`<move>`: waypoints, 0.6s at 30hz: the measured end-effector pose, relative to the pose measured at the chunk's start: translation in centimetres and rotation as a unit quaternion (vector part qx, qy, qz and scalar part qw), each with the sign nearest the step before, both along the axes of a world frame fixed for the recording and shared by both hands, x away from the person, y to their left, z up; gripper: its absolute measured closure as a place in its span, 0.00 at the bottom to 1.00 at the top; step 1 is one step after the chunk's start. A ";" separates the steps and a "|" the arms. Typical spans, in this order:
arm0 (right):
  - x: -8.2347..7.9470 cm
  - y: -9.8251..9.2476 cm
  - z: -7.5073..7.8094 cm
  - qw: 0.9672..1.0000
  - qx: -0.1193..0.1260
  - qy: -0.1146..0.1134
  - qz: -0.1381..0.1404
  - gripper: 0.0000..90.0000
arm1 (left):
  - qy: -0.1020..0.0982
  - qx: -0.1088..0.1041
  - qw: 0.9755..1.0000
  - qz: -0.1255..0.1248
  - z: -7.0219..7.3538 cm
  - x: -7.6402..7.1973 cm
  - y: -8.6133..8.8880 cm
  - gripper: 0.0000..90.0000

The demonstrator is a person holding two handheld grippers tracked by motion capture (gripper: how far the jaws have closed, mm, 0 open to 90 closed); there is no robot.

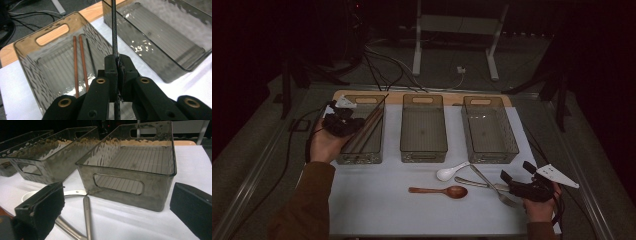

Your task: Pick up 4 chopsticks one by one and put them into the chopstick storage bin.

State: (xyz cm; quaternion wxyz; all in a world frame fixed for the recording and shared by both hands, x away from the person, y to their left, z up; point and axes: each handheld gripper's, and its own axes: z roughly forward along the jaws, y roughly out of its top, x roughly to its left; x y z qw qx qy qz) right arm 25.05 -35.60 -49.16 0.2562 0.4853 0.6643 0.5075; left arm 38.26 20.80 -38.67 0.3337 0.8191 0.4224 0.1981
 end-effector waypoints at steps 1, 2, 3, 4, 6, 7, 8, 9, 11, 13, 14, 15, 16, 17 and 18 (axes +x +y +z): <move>0.0 0.0 0.0 1.000 0.000 0.000 0.000 0.00 | 0.000 -0.001 1.000 0.002 0.0 0.1 0.1 0.97; 0.0 0.0 0.0 1.000 0.000 0.000 0.000 0.00 | -0.001 0.000 1.000 0.005 0.0 0.1 0.2 0.97; 0.0 0.0 0.0 1.000 0.000 0.000 0.000 0.00 | -0.002 0.000 1.000 0.008 -0.1 0.2 0.3 0.97; 0.0 0.0 0.0 1.000 0.000 0.000 0.000 0.00 | -0.002 -0.001 1.000 0.010 -0.1 0.3 0.4 0.97; 0.0 0.0 0.0 1.000 0.000 0.000 0.000 0.00 | -0.003 -0.003 1.000 0.015 -0.1 0.4 0.5 0.97; 0.0 0.0 0.0 1.000 0.000 0.001 0.000 0.00 | -0.004 -0.005 1.000 0.018 -0.2 0.5 0.6 0.97; 0.0 0.0 0.0 1.000 0.000 0.001 0.000 0.00 | -0.003 -0.006 1.000 0.020 -0.2 0.6 0.7 0.97; 0.0 0.0 0.0 1.000 0.000 0.001 0.000 0.00 | -0.003 -0.004 1.000 0.023 -0.2 0.7 0.8 0.97; 0.0 0.0 0.0 1.000 0.000 0.001 0.000 0.00 | -0.002 -0.006 1.000 0.025 -0.3 0.9 0.9 0.97; 0.0 0.0 0.0 1.000 0.000 0.001 0.000 0.00 | -0.003 -0.006 1.000 0.029 -0.4 1.0 1.0 0.97; 0.0 0.0 0.0 1.000 -0.001 0.001 0.001 0.00 | -0.002 -0.009 1.000 0.030 -0.4 1.1 1.0 0.97; 0.0 0.0 0.0 1.000 -0.001 0.001 0.001 0.00 | -0.002 -0.008 0.999 0.033 -0.5 1.2 1.1 0.97; 0.0 0.1 0.0 1.000 -0.001 0.002 0.001 0.00 | -0.002 -0.009 0.999 0.035 -0.6 1.3 1.1 0.97; 0.0 0.1 0.0 1.000 -0.001 0.002 0.001 0.00 | 0.000 -0.010 0.999 0.036 -0.6 1.4 1.2 0.97; 0.0 0.1 0.0 1.000 0.000 0.002 0.001 0.00 | 0.000 -0.010 0.999 0.039 -0.7 1.5 1.2 0.97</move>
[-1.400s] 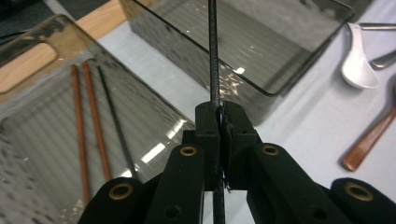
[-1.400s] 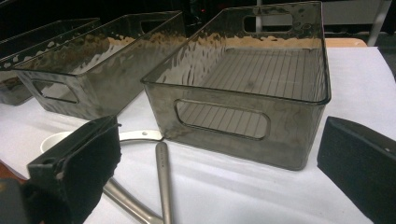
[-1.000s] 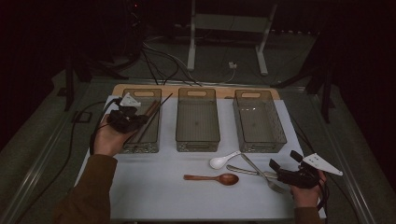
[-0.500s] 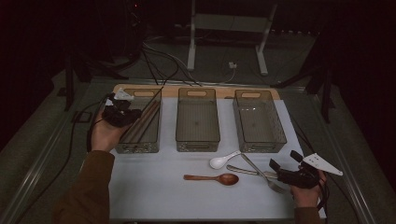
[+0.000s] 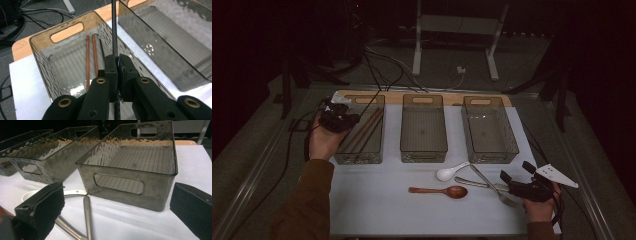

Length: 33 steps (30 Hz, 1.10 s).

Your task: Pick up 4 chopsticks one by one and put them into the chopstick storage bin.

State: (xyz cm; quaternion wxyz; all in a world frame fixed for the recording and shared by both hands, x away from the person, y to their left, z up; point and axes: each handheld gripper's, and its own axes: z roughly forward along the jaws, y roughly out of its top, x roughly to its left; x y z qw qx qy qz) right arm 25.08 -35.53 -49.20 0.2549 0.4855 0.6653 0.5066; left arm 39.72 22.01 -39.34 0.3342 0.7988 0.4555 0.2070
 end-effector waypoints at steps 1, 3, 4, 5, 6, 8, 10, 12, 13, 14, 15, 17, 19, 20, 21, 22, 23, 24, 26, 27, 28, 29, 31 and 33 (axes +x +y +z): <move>0.0 0.0 0.0 1.000 0.000 -0.001 0.000 0.00 | 0.001 0.000 1.000 0.003 -0.1 0.1 0.0 0.97; 0.0 0.0 0.0 1.000 0.000 -0.001 0.000 0.00 | 0.001 -0.001 1.000 0.005 -0.2 0.2 0.1 0.97; 0.0 -0.1 0.0 1.000 0.001 -0.001 0.000 0.00 | 0.002 0.002 1.000 0.006 -0.2 0.3 0.2 0.97; 0.0 -0.1 0.0 1.000 0.000 -0.001 0.000 0.00 | 0.003 0.000 1.000 0.008 -0.3 0.3 0.2 0.97; 0.0 0.0 0.0 1.000 0.000 -0.001 0.000 0.00 | 0.004 0.002 1.000 0.008 -0.3 0.4 0.3 0.97; 0.0 0.0 0.0 1.000 0.000 -0.001 0.000 0.00 | 0.006 0.002 1.000 0.012 -0.5 0.6 0.4 0.97; 0.0 -0.1 0.0 1.000 0.001 -0.001 0.000 0.00 | 0.009 0.003 1.000 0.012 -0.6 0.7 0.5 0.97; 0.0 -0.1 0.0 1.000 0.001 -0.001 0.000 0.00 | 0.010 0.004 1.000 0.013 -0.7 0.8 0.5 0.97; 0.0 -0.1 0.0 1.000 0.000 -0.001 0.000 0.00 | 0.011 0.006 1.000 0.013 -0.8 0.9 0.5 0.97; 0.0 0.0 0.0 1.000 0.000 -0.001 0.000 0.00 | 0.013 0.010 1.000 0.013 -0.9 0.9 0.5 0.97; 0.0 0.0 0.0 1.000 0.000 -0.001 0.001 0.00 | 0.013 0.010 1.000 0.013 -1.0 1.0 0.4 0.97; 0.0 0.0 0.0 1.000 0.000 0.000 0.000 0.00 | 0.014 0.011 1.000 0.013 -1.1 1.1 0.4 0.97; 0.0 0.0 0.0 1.000 0.000 -0.001 0.000 0.00 | 0.015 0.011 1.000 0.012 -1.2 1.2 0.3 0.97; 0.0 0.0 0.0 1.000 0.000 -0.001 0.001 0.00 | 0.015 0.011 1.000 0.011 -1.3 1.3 0.2 0.97; 0.0 0.0 0.0 1.000 0.000 0.000 0.001 0.00 | 0.015 0.012 1.000 0.013 -1.4 1.3 0.1 0.97; 0.0 0.0 0.0 1.000 0.000 -0.001 0.000 0.00 | 0.016 0.013 1.000 0.010 -1.4 1.4 0.1 0.97; 0.0 0.0 0.0 1.000 0.000 -0.001 0.000 0.00 | 0.017 0.015 1.000 0.010 -1.5 1.4 0.0 0.97; 0.0 0.0 0.0 1.000 0.001 -0.001 0.000 0.00 | 0.017 0.016 1.000 0.011 -1.6 1.5 0.0 0.97; 0.0 -0.1 0.0 1.000 0.000 -0.001 0.001 0.00 | 0.019 0.018 1.000 0.012 -1.7 1.6 -0.1 0.97; 0.0 -0.1 0.0 1.000 0.000 -0.001 0.001 0.00 | 0.018 0.018 1.000 0.013 -1.8 1.6 -0.1 0.97; 0.0 -0.1 0.0 1.000 0.001 -0.001 0.001 0.00 | 0.019 0.016 1.000 0.014 -1.9 1.7 -0.1 0.97; 0.0 -0.1 0.0 1.000 0.001 -0.001 0.001 0.00 | 0.021 0.019 1.000 0.014 -1.9 1.7 -0.1 0.97; 0.0 -0.1 0.0 1.000 0.001 -0.001 0.001 0.00 | 0.023 0.020 0.999 0.016 -2.1 1.8 -0.1 0.97; 0.0 -0.1 0.0 1.000 0.001 -0.001 0.001 0.00 | 0.024 0.020 0.999 0.017 -2.2 1.9 -0.1 0.97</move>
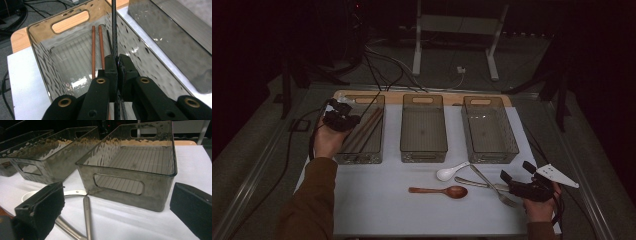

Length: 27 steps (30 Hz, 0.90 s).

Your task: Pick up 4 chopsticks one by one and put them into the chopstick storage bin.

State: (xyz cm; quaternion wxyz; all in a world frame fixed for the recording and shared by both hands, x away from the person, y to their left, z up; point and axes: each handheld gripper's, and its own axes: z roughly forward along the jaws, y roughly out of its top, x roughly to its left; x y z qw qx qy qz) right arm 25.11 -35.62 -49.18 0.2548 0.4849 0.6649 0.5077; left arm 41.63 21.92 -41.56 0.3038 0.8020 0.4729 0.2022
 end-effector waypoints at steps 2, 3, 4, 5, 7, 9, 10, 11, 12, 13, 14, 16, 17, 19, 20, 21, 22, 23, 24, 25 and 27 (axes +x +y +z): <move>0.0 0.0 0.0 1.000 0.000 0.000 0.000 0.00 | 0.002 0.003 1.000 0.000 -0.1 0.1 0.0 0.97; 0.0 0.0 0.0 1.000 0.000 0.000 0.000 0.00 | 0.003 0.005 1.000 -0.001 -0.2 0.1 -0.1 0.97; 0.0 0.0 0.0 1.000 0.000 0.000 0.000 0.00 | 0.003 0.008 1.000 -0.002 -0.3 0.1 -0.1 0.97; 0.0 0.0 0.0 1.000 0.000 0.000 0.000 0.00 | 0.004 0.009 1.000 -0.002 -0.4 0.1 -0.2 0.97; 0.0 0.0 0.0 1.000 0.000 0.000 0.000 0.00 | 0.005 0.009 1.000 -0.002 -0.5 0.1 -0.2 0.97; 0.0 0.0 0.0 1.000 -0.001 0.000 0.000 0.00 | 0.006 0.009 1.000 -0.001 -0.7 0.1 -0.2 0.97; 0.0 0.0 0.0 1.000 0.000 0.000 0.000 0.00 | 0.006 0.009 1.000 -0.001 -0.7 0.1 -0.2 0.97; 0.0 0.0 0.0 1.000 0.000 0.000 0.000 0.00 | 0.006 0.009 1.000 0.000 -0.8 0.1 -0.2 0.97; 0.0 0.0 0.0 1.000 0.000 -0.001 0.000 0.00 | 0.006 0.006 1.000 0.001 -0.9 0.1 -0.1 0.97; 0.0 0.0 0.0 1.000 0.000 -0.001 0.000 0.00 | 0.005 0.005 1.000 0.002 -1.0 0.1 -0.1 0.97; 0.0 0.0 0.0 1.000 0.000 0.000 0.000 0.00 | 0.007 0.008 1.000 0.001 -1.1 0.0 -0.1 0.97; 0.0 0.0 0.0 1.000 0.000 -0.001 0.000 0.00 | 0.009 0.007 1.000 0.001 -1.4 0.0 -0.1 0.97; 0.0 0.0 0.0 1.000 0.000 -0.001 -0.001 0.00 | 0.010 0.007 1.000 0.002 -1.5 -0.1 -0.1 0.97; 0.0 0.0 0.0 1.000 0.000 -0.001 0.000 0.00 | 0.012 0.006 1.000 0.003 -1.8 0.0 0.0 0.97; 0.0 0.0 0.0 1.000 0.000 -0.001 0.000 0.00 | 0.013 0.006 1.000 0.005 -1.9 0.0 0.1 0.97; 0.0 0.0 0.1 1.000 0.001 -0.001 -0.001 0.00 | 0.014 0.005 1.000 0.005 -2.0 0.0 0.1 0.97; 0.0 0.0 0.0 1.000 0.001 -0.001 -0.001 0.00 | 0.015 0.005 1.000 0.007 -2.1 0.0 0.2 0.97; 0.0 -0.1 0.0 1.000 0.001 -0.001 -0.001 0.00 | 0.015 0.006 1.000 0.008 -2.1 0.0 0.3 0.97; 0.0 -0.1 0.0 1.000 0.001 -0.001 -0.001 0.00 | 0.016 0.006 1.000 0.010 -2.2 0.0 0.3 0.97; 0.0 0.0 0.0 1.000 0.000 -0.001 -0.001 0.00 | 0.018 0.007 1.000 0.011 -2.3 0.1 0.4 0.97; 0.0 0.0 0.0 1.000 0.001 -0.001 -0.001 0.00 | 0.021 0.007 1.000 0.015 -2.6 0.1 0.5 0.97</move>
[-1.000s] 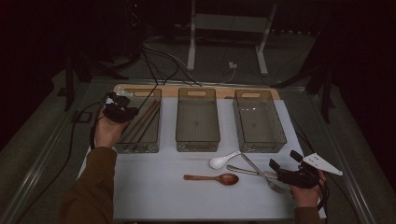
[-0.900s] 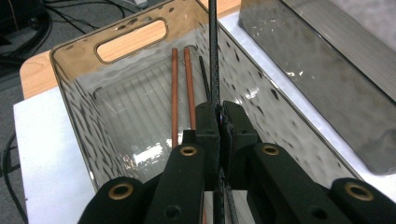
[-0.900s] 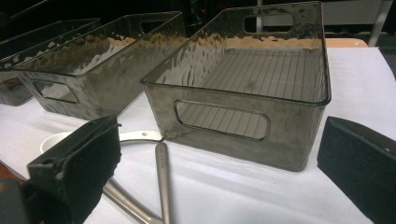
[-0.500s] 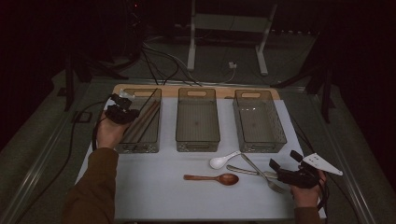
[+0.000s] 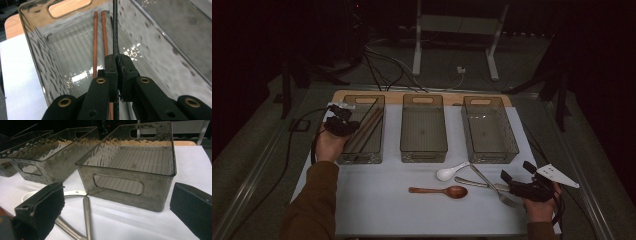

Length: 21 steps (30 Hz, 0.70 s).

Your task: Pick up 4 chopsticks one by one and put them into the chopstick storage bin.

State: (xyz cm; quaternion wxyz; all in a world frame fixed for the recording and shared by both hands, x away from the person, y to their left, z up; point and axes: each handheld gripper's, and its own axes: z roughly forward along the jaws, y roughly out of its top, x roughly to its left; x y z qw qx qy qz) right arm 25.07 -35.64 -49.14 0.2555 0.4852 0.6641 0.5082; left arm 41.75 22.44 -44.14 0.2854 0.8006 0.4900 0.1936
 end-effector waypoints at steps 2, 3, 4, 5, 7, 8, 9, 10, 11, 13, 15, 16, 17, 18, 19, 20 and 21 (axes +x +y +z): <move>0.0 0.0 0.0 1.000 0.000 0.000 0.000 0.00 | 0.004 0.001 1.000 0.002 -0.2 0.0 0.1 0.97; 0.0 0.0 0.0 1.000 0.000 0.000 0.000 0.00 | 0.005 -0.001 1.000 0.003 -0.4 0.1 0.2 0.97; 0.0 0.0 0.0 1.000 0.000 0.000 0.000 0.00 | 0.006 0.000 1.000 0.002 -0.5 0.1 0.2 0.97; 0.0 0.0 0.0 1.000 0.000 0.000 0.000 0.00 | 0.006 -0.001 1.000 0.003 -0.6 0.1 0.2 0.97; 0.0 0.0 0.0 1.000 0.000 0.000 0.000 0.00 | 0.008 -0.006 1.000 0.004 -0.8 0.1 0.3 0.96; 0.0 0.0 0.0 1.000 0.000 0.000 0.000 0.00 | 0.003 -0.018 1.000 0.011 -0.9 0.2 0.4 0.89; 0.0 0.0 0.0 1.000 0.000 0.000 0.000 0.00 | 0.002 -0.034 0.999 0.017 -1.0 0.2 0.6 0.69; 0.0 0.0 0.0 1.000 0.000 -0.001 0.000 0.00 | -0.001 -0.046 0.999 0.018 -0.9 0.2 0.7 0.57; 0.0 0.0 0.0 1.000 0.001 -0.001 -0.001 0.00 | -0.012 -0.039 0.999 0.030 -0.9 0.1 0.5 0.37; 0.0 -0.1 0.0 1.000 0.000 -0.001 -0.001 0.00 | -0.014 -0.044 0.999 0.026 -0.8 -0.1 0.4 0.19; 0.0 0.0 0.0 1.000 0.000 0.000 0.000 0.00 | -0.021 -0.053 0.998 0.025 -0.5 -0.3 0.4 0.15; 0.0 0.0 0.0 1.000 0.000 0.000 0.000 0.00 | -0.021 -0.057 0.998 0.020 -0.4 -0.4 0.3 0.11; 0.0 0.0 0.0 1.000 -0.001 0.000 0.000 0.00 | -0.024 -0.065 0.998 0.012 -0.3 -0.5 0.2 0.07; 0.0 0.0 0.0 1.000 -0.001 -0.001 0.000 0.00 | -0.024 -0.067 0.997 0.008 -0.2 -0.6 0.1 0.04; 0.0 0.0 0.0 1.000 0.000 0.000 0.000 0.00 | -0.027 -0.069 0.997 0.005 -0.1 -0.7 0.0 0.02; 0.0 0.0 0.0 1.000 0.000 0.000 -0.001 0.00 | -0.031 -0.073 0.997 0.000 0.1 -0.9 -0.1 0.02; 0.0 0.0 0.0 1.000 0.000 0.000 -0.001 0.00 | -0.036 -0.076 0.996 -0.006 0.3 -1.1 -0.3 0.02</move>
